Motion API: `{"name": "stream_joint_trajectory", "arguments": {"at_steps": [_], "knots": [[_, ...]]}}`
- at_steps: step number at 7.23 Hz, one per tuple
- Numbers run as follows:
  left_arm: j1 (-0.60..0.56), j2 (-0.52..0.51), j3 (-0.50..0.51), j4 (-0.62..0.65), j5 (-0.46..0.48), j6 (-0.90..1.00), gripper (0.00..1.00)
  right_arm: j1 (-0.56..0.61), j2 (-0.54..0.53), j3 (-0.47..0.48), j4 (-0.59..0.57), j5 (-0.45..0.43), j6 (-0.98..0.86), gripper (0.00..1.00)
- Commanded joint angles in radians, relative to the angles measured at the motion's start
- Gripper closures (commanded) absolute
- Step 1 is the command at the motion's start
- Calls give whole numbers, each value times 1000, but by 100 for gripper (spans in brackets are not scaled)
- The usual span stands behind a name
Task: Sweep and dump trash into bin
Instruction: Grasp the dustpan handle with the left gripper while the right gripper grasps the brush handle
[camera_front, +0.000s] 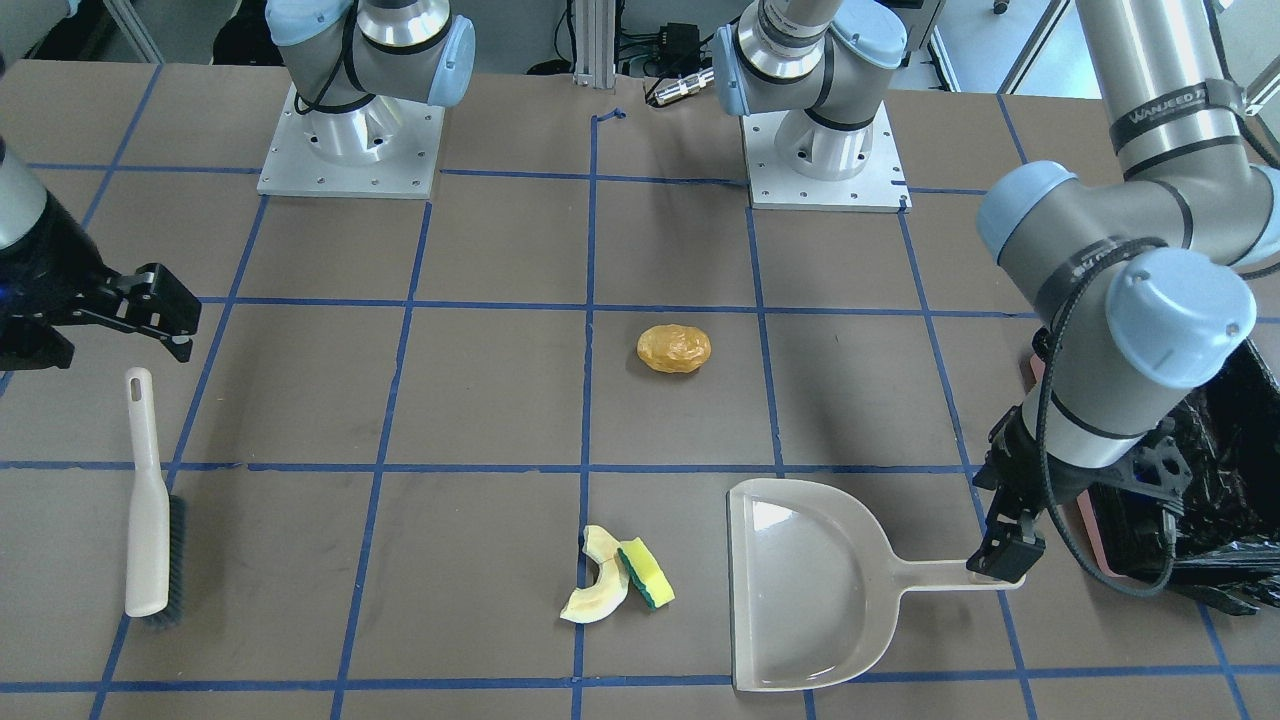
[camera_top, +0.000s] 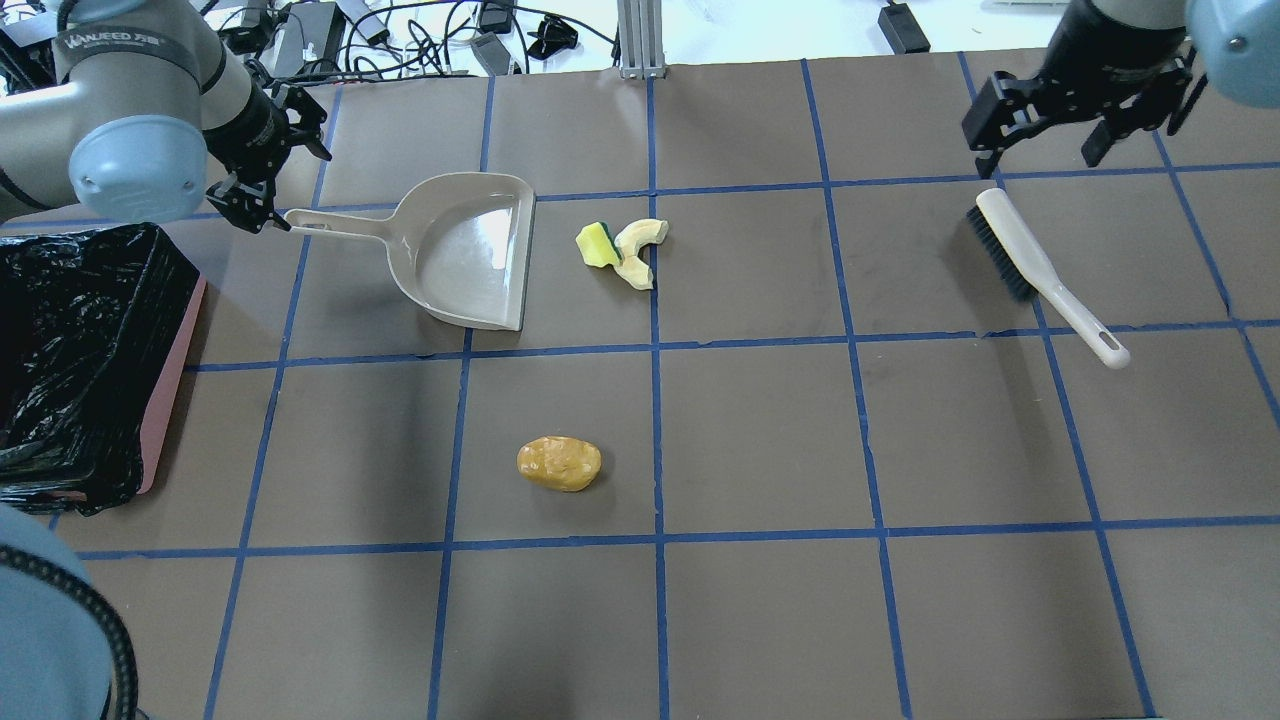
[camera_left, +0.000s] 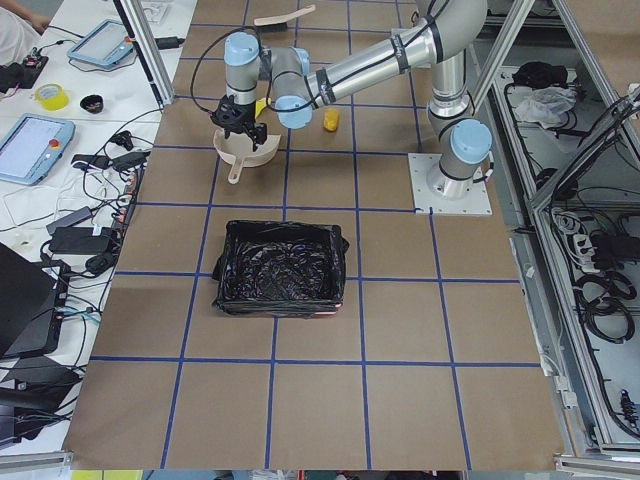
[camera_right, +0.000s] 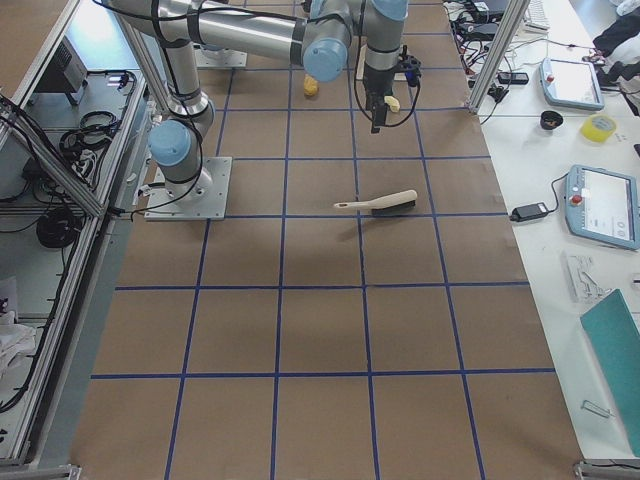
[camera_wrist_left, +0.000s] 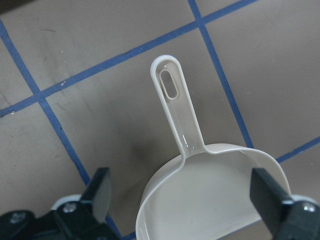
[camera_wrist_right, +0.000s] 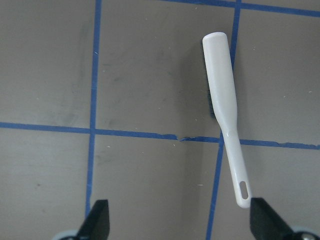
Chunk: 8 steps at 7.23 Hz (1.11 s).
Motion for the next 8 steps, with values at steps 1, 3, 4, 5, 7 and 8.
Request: {"name": "stream_joint_trajectory", "arguments": {"at_steps": [1, 3, 4, 5, 7, 8], "knots": [[8, -75, 18, 36, 1, -64, 0, -141, 36, 95, -80, -11, -296, 0], [29, -110, 45, 36, -8, -72, 0, -148, 88, 187, -151, -13, -314, 0], [29, -120, 45, 38, -9, -64, 0, -148, 118, 222, -239, -63, -321, 0], [29, -127, 45, 51, -9, -67, 0, -148, 149, 260, -302, -68, -330, 0], [31, -149, 45, 67, -8, -66, 0, -148, 169, 295, -348, -71, -334, 0], [32, -153, 46, 67, -8, -70, 0, -148, 169, 296, -349, -91, -334, 1]]}}
